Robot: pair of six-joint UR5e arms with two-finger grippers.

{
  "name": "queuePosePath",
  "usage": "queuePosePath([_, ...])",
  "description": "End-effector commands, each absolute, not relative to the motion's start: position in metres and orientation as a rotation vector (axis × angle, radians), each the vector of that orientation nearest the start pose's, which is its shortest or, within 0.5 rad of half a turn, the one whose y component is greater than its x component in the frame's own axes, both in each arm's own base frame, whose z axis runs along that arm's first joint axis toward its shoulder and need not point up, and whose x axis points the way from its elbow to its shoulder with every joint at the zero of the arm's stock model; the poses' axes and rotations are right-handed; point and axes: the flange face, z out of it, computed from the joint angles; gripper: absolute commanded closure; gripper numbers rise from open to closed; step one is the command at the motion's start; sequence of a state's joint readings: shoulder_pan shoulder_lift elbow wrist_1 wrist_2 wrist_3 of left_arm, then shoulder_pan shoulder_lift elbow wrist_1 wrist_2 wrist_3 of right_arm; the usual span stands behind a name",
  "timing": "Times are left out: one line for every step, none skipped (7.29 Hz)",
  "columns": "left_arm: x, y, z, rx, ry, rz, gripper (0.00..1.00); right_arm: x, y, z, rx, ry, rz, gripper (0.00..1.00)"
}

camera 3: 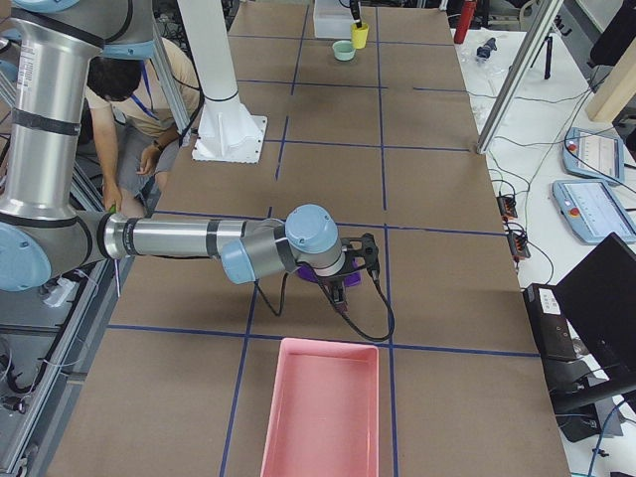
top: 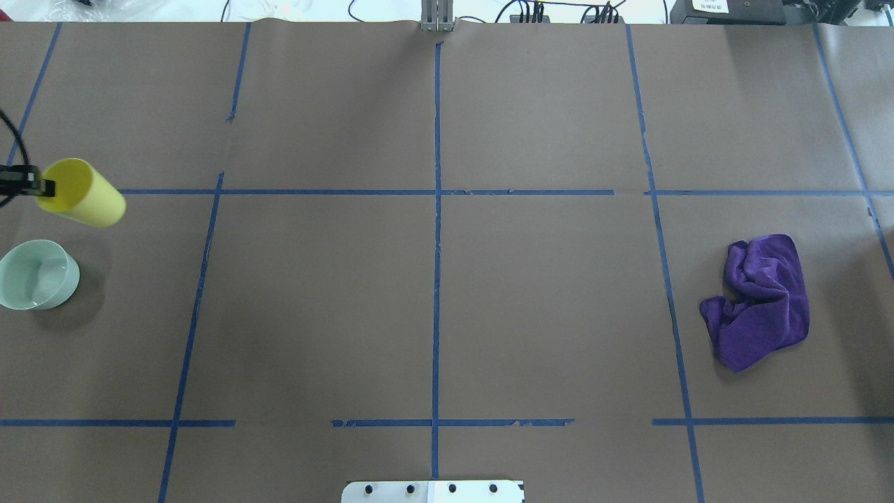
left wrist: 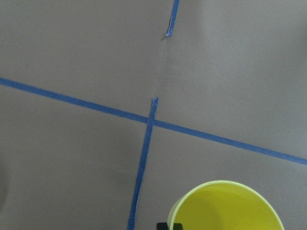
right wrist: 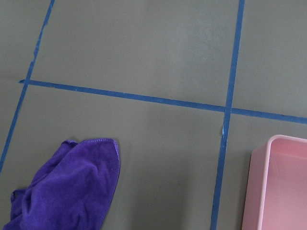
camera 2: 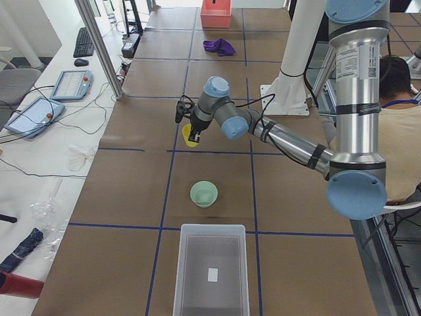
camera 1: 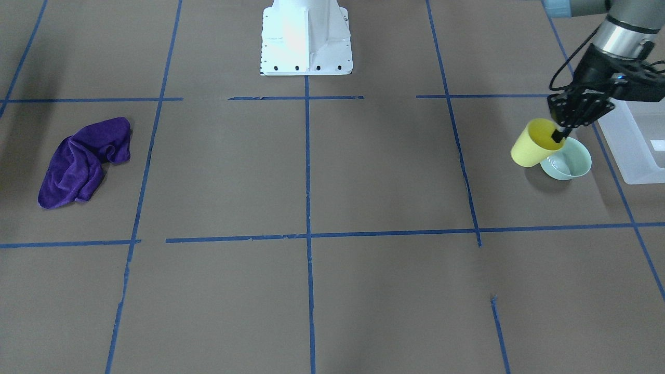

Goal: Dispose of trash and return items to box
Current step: 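Carry the yellow cup with the left gripper into the clear box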

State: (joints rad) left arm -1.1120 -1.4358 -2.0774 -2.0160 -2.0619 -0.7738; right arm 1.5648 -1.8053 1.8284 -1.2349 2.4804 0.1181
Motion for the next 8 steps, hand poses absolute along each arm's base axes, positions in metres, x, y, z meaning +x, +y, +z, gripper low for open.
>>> queuePosePath([0.018, -0.402, 0.505, 0.423, 0.791, 0.163, 1.0, 0.052, -0.409, 0.588, 0.278, -0.918, -0.061, 0.0])
queuePosePath([-0.028, -0.398, 0.564, 0.421, 0.807, 0.237, 1.0, 0.052, -0.41, 0.588, 0.28, -0.918, -0.061, 0.0])
queuePosePath([-0.061, -0.393, 0.621, 0.423, 0.782, 0.292, 1.0, 0.052, -0.41, 0.588, 0.28, -0.918, -0.061, 0.0])
queuePosePath([-0.087, -0.382, 0.654, 0.422, 0.76, 0.29, 1.0, 0.052, -0.41, 0.588, 0.28, -0.918, -0.061, 0.0])
queuePosePath([-0.101, -0.371, 0.678, 0.425, 0.763, 0.313, 1.0, 0.052, -0.41, 0.588, 0.28, -0.918, -0.061, 0.0])
queuePosePath([-0.099, -0.35, 0.706, 0.41, 0.834, 0.334, 1.0, 0.052, -0.41, 0.588, 0.28, -0.918, -0.061, 0.0])
queuePosePath([-0.098, -0.345, 0.719, 0.388, 0.849, 0.317, 1.0, 0.052, -0.41, 0.589, 0.278, -0.918, -0.061, 0.0])
queuePosePath([-0.097, -0.343, 0.727, 0.409, 0.846, 0.309, 1.0, 0.052, -0.41, 0.588, 0.28, -0.918, -0.061, 0.0])
